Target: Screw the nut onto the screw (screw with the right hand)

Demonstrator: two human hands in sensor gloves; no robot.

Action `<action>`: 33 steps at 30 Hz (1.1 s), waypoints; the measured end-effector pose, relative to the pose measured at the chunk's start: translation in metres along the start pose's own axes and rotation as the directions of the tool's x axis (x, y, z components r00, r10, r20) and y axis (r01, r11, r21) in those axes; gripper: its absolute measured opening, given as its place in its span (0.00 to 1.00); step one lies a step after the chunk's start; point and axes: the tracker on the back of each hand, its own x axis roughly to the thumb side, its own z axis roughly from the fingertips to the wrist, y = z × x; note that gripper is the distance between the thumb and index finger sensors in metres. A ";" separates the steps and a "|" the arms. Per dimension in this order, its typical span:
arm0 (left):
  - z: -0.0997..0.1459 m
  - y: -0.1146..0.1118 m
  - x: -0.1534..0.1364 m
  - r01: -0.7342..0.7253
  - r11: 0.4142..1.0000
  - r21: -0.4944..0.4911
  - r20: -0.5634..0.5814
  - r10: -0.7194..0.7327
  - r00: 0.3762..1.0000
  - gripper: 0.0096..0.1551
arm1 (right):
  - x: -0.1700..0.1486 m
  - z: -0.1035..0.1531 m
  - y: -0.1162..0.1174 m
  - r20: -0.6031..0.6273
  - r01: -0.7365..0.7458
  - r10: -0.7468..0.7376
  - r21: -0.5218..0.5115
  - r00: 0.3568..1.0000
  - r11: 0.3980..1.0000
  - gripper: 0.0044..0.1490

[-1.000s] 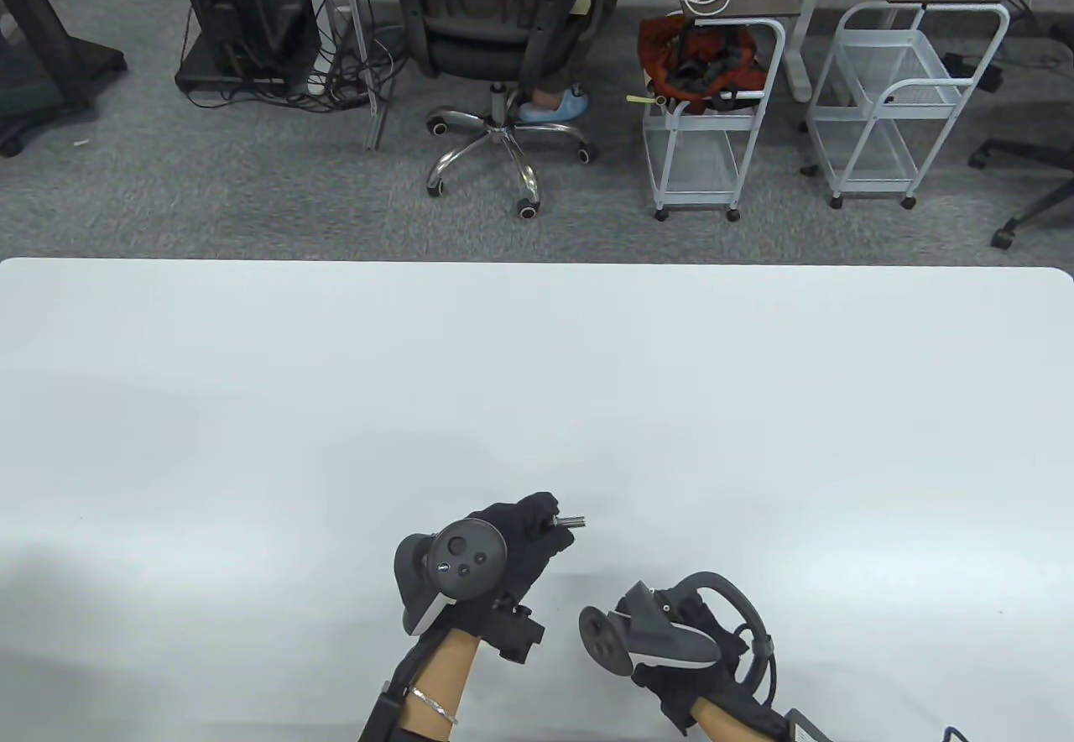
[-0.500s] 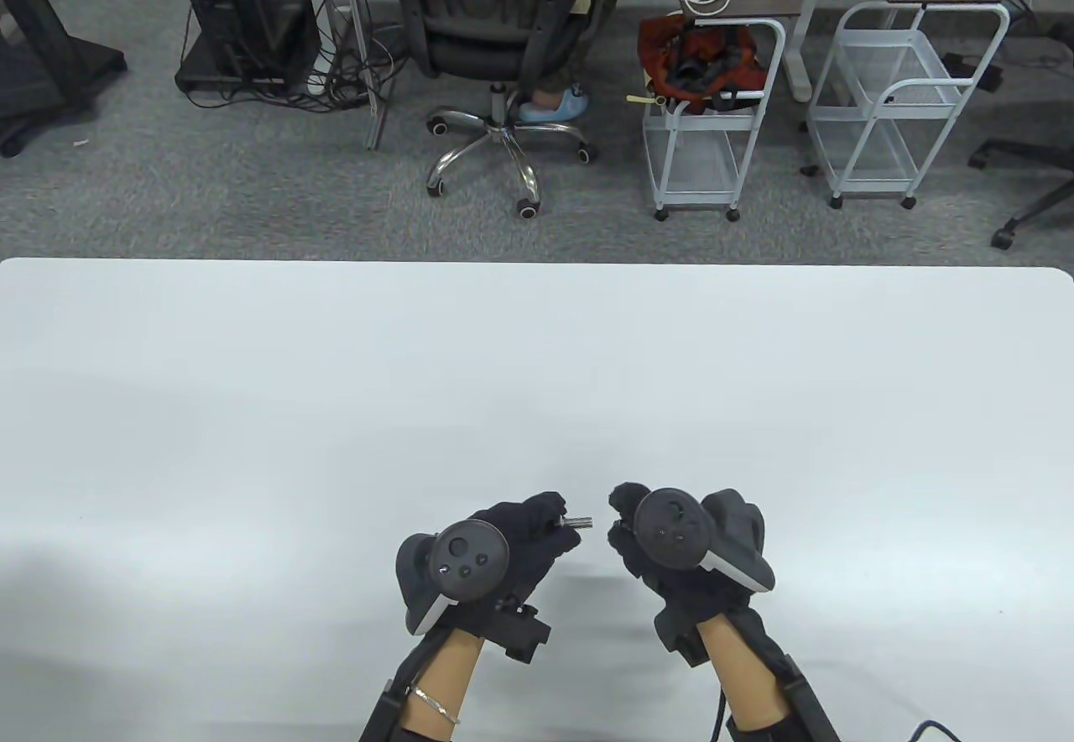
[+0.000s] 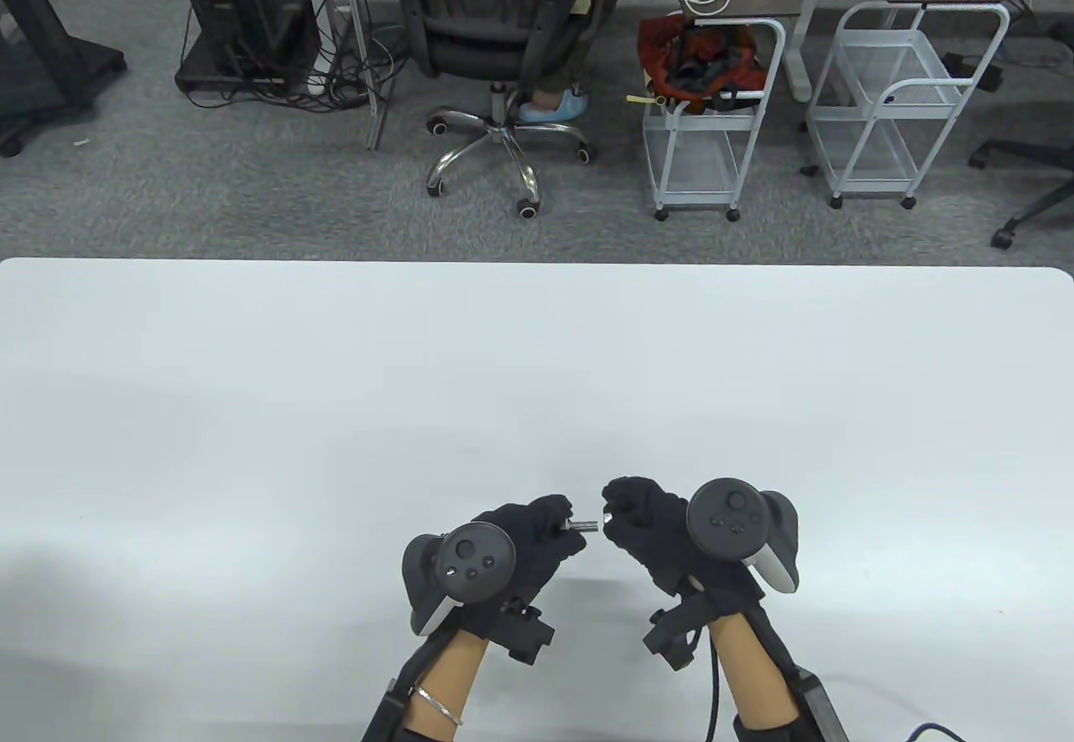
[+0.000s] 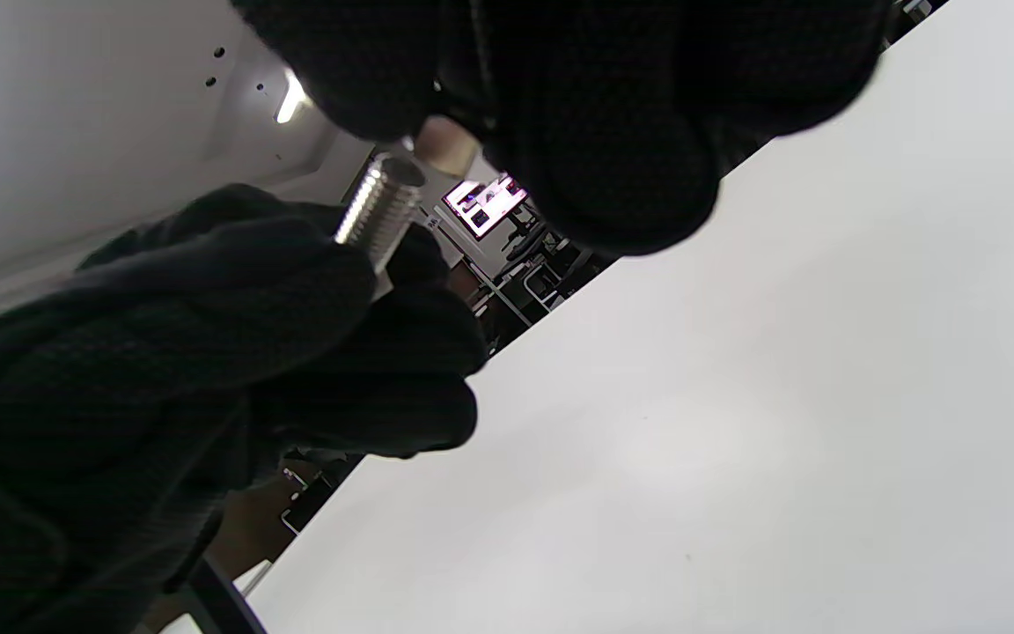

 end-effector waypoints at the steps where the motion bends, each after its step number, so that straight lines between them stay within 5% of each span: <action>1: 0.000 0.000 0.000 0.001 1.000 0.001 0.001 -0.001 1.000 0.25 | 0.000 0.001 0.001 0.004 0.026 -0.026 -0.004 1.000 1.000 0.32; 13: 0.000 -0.001 0.003 0.018 1.000 0.009 0.018 -0.019 1.000 0.25 | -0.001 0.002 0.006 -0.013 0.099 -0.100 -0.023 0.995 0.995 0.32; 23: 0.001 -0.001 0.005 0.033 0.999 0.033 0.033 -0.034 0.999 0.25 | -0.009 -0.001 0.016 -0.030 0.247 -0.245 0.145 0.969 0.958 0.31; 33: 0.002 0.001 0.004 0.029 0.999 0.046 0.036 -0.031 0.999 0.25 | -0.022 0.000 0.024 -0.096 0.414 -0.409 0.035 0.907 0.909 0.30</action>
